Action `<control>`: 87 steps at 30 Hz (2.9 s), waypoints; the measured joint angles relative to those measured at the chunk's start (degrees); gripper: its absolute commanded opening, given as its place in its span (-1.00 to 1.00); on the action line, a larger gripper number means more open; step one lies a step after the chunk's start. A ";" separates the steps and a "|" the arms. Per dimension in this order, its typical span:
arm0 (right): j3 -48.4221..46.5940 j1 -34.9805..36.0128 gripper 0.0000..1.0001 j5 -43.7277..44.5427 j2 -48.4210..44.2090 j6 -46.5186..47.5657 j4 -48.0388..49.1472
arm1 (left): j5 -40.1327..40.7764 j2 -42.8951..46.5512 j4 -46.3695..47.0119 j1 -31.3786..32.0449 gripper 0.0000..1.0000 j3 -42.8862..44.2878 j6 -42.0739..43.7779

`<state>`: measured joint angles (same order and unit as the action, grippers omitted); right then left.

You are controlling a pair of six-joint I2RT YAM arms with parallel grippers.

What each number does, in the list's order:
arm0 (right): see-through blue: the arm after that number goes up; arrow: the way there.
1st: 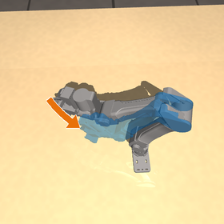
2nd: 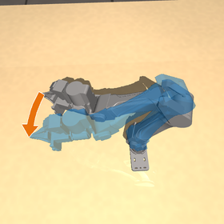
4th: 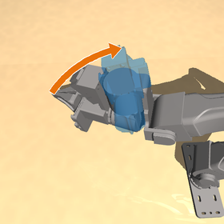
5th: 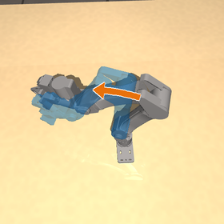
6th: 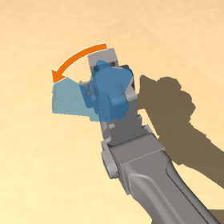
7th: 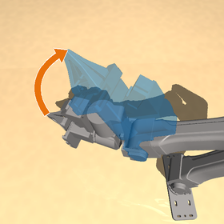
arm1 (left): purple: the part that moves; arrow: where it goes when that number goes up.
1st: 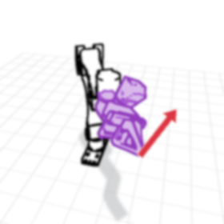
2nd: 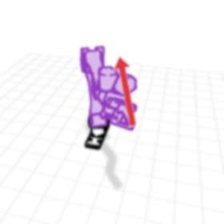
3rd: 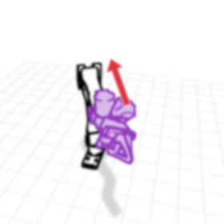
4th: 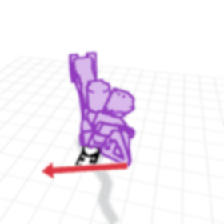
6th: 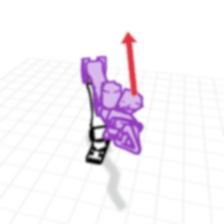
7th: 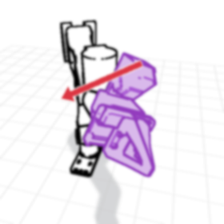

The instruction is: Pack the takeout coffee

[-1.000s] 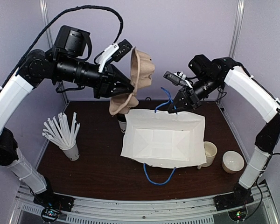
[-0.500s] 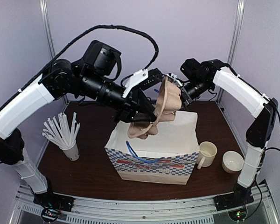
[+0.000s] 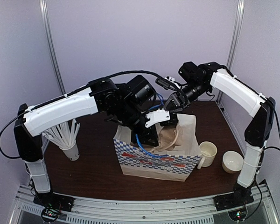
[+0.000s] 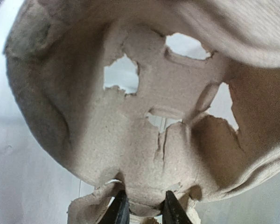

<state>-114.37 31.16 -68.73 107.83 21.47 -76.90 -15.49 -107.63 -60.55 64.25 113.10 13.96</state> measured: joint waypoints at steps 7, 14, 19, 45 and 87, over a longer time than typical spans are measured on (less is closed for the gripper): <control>-0.17 -0.02 -0.40 0.17 1.18 -0.22 0.00 | 7.65 -5.73 -5.11 -0.02 -0.52 3.48 1.55; -2.29 -1.03 0.00 0.85 2.19 -0.33 -0.26 | 11.02 -8.74 -7.58 -0.02 -0.51 3.72 2.73; -5.40 -3.32 0.16 3.63 2.19 0.02 -0.87 | 11.43 -11.67 -8.33 0.00 -0.51 4.98 3.17; -6.56 -9.64 0.19 7.93 -1.88 2.71 -2.23 | 11.69 -19.67 -11.23 1.14 0.11 7.37 3.72; 3.52 -10.19 0.34 12.26 -12.81 8.57 -1.25 | 7.34 3.78 2.51 -22.34 0.30 2.38 -5.11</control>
<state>-110.85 20.97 -56.47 95.02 30.04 -78.15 -8.14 -103.85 -58.04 41.91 115.48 8.84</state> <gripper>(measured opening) 0.667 0.607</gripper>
